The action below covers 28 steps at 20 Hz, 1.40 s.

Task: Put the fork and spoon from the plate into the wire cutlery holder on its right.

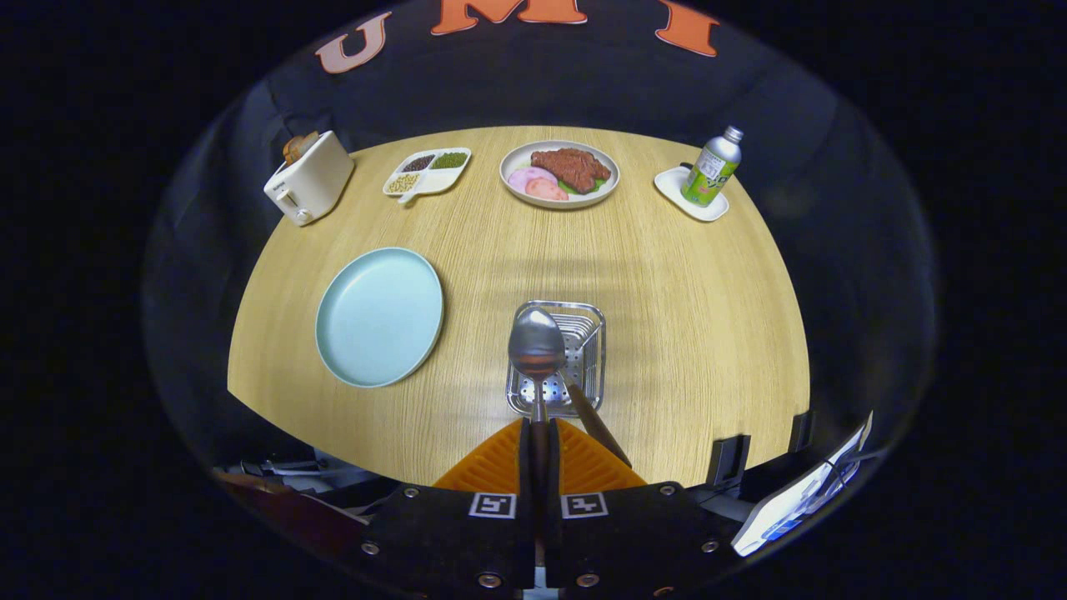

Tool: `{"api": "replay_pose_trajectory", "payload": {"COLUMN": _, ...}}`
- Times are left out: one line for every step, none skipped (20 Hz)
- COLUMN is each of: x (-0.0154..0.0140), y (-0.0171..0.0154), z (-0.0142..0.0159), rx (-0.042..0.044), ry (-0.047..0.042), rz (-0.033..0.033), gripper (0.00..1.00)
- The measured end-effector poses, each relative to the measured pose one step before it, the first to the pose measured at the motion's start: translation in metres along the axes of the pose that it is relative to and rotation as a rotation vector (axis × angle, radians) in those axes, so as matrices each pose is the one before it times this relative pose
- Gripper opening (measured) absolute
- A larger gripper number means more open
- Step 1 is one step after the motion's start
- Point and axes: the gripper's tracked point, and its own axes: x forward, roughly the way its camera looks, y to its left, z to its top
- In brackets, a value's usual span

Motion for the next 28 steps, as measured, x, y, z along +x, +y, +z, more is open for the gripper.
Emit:
{"api": "replay_pose_trajectory", "payload": {"x": 0.00128, "y": -0.00272, "z": -0.00128, "rx": -0.01051, "ry": 0.02293, "rz": -0.00049, "gripper": 0.06}}
{"api": "replay_pose_trajectory", "payload": {"x": 0.00036, "y": -0.00258, "z": 0.00168, "rx": -0.01023, "ry": 0.01814, "rz": -0.00155, "gripper": 0.06}}
{"api": "replay_pose_trajectory", "payload": {"x": 0.00121, "y": -0.00128, "z": 0.00015, "rx": -0.01032, "ry": 0.01815, "rz": -0.00217, "gripper": 0.05}}
{"api": "replay_pose_trajectory", "payload": {"x": 0.00199, "y": -0.00075, "z": 0.00068, "rx": -0.01207, "ry": 0.02037, "rz": -0.00040, "gripper": 0.05}}
{"api": "replay_pose_trajectory", "payload": {"x": 0.00116, "y": -0.00063, "z": 0.00077, "rx": -0.00981, "ry": 0.01934, "rz": 0.00121, "gripper": 0.05}}
{"api": "replay_pose_trajectory", "payload": {"x": 0.00176, "y": 0.00202, "z": 0.00042, "rx": -0.01033, "ry": 0.02133, "rz": 0.00835, "gripper": 0.05}}
{"api": "replay_pose_trajectory", "payload": {"x": 0.00175, "y": 0.00171, "z": -0.00025, "rx": -0.00336, "ry": 0.01872, "rz": 0.00817, "gripper": 0.05}}
{"api": "replay_pose_trajectory", "payload": {"x": 0.00245, "y": 0.00106, "z": 0.00110, "rx": -0.00099, "ry": 0.01486, "rz": 0.00402, "gripper": 0.05}}
{"api": "replay_pose_trajectory", "payload": {"x": 0.00289, "y": -0.00009, "z": 0.00068, "rx": 0.00036, "ry": 0.01288, "rz": -0.00123, "gripper": 0.05}}
{"api": "replay_pose_trajectory", "payload": {"x": 0.00242, "y": -0.00024, "z": 0.00144, "rx": 0.00627, "ry": 0.01065, "rz": -0.00088, "gripper": 0.05}}
{"api": "replay_pose_trajectory", "payload": {"x": 0.00214, "y": 0.00088, "z": 0.00092, "rx": 0.00526, "ry": 0.01027, "rz": 0.00399, "gripper": 0.05}}
{"api": "replay_pose_trajectory", "payload": {"x": 0.00166, "y": -0.00065, "z": 0.00047, "rx": 0.00149, "ry": 0.01175, "rz": -0.00276, "gripper": 0.05}}
{"api": "replay_pose_trajectory", "payload": {"x": 0.00225, "y": -0.00124, "z": 0.00053, "rx": 0.00259, "ry": 0.01024, "rz": -0.00334, "gripper": 0.05}}
{"api": "replay_pose_trajectory", "payload": {"x": 0.00174, "y": -0.00139, "z": 0.00172, "rx": 0.00536, "ry": 0.00792, "rz": -0.00416, "gripper": 0.05}}
{"api": "replay_pose_trajectory", "payload": {"x": 0.00186, "y": -0.00017, "z": 0.00098, "rx": 0.00639, "ry": 0.00269, "rz": -0.00039, "gripper": 0.05}}
{"api": "replay_pose_trajectory", "payload": {"x": 0.00102, "y": 0.00097, "z": 0.00181, "rx": 0.00044, "ry": 0.00211, "rz": 0.00119, "gripper": 0.05}}
{"api": "replay_pose_trajectory", "payload": {"x": 0.00038, "y": -0.00025, "z": 0.00086, "rx": -0.00067, "ry": -0.00155, "rz": -0.00034, "gripper": 0.07}}
{"api": "replay_pose_trajectory", "payload": {"x": 0.00012, "y": 0.00048, "z": 0.00228, "rx": 0.00166, "ry": -0.00608, "rz": 0.00060, "gripper": 0.07}}
{"api": "replay_pose_trajectory", "payload": {"x": -0.00035, "y": 0.00214, "z": 0.00164, "rx": 0.00485, "ry": -0.00459, "rz": 0.00815, "gripper": 0.10}}
{"api": "replay_pose_trajectory", "payload": {"x": -0.00148, "y": 0.00092, "z": 0.00230, "rx": -0.00212, "ry": -0.00488, "rz": 0.00190, "gripper": 0.12}}
{"api": "replay_pose_trajectory", "payload": {"x": -0.00083, "y": 0.00000, "z": 0.00224, "rx": -0.00158, "ry": -0.01088, "rz": 0.00256, "gripper": 0.14}}
{"api": "replay_pose_trajectory", "payload": {"x": -0.00284, "y": 0.00136, "z": 0.00323, "rx": 0.00085, "ry": -0.01237, "rz": 0.00383, "gripper": 0.16}}
{"api": "replay_pose_trajectory", "payload": {"x": 0.00008, "y": 0.00016, "z": 0.00139, "rx": 0.00229, "ry": -0.01115, "rz": -0.00039, "gripper": 0.24}}
{"api": "replay_pose_trajectory", "payload": {"x": -0.00179, "y": 0.00028, "z": 0.00151, "rx": 0.00029, "ry": -0.00829, "rz": 0.00140, "gripper": 0.30}}
{"api": "replay_pose_trajectory", "payload": {"x": -0.00127, "y": 0.00048, "z": 0.00206, "rx": 0.00025, "ry": -0.00891, "rz": 0.00095, "gripper": 0.39}}
{"api": "replay_pose_trajectory", "payload": {"x": -0.00045, "y": 0.00148, "z": 0.00151, "rx": 0.00303, "ry": -0.00686, "rz": 0.00202, "gripper": 0.47}}
{"api": "replay_pose_trajectory", "payload": {"x": -0.00120, "y": 0.00005, "z": 0.00069, "rx": 0.00231, "ry": -0.00801, "rz": 0.00165, "gripper": 0.56}}
{"api": "replay_pose_trajectory", "payload": {"x": -0.00123, "y": 0.00027, "z": 0.00224, "rx": 0.00004, "ry": -0.01013, "rz": -0.00322, "gripper": 0.63}}
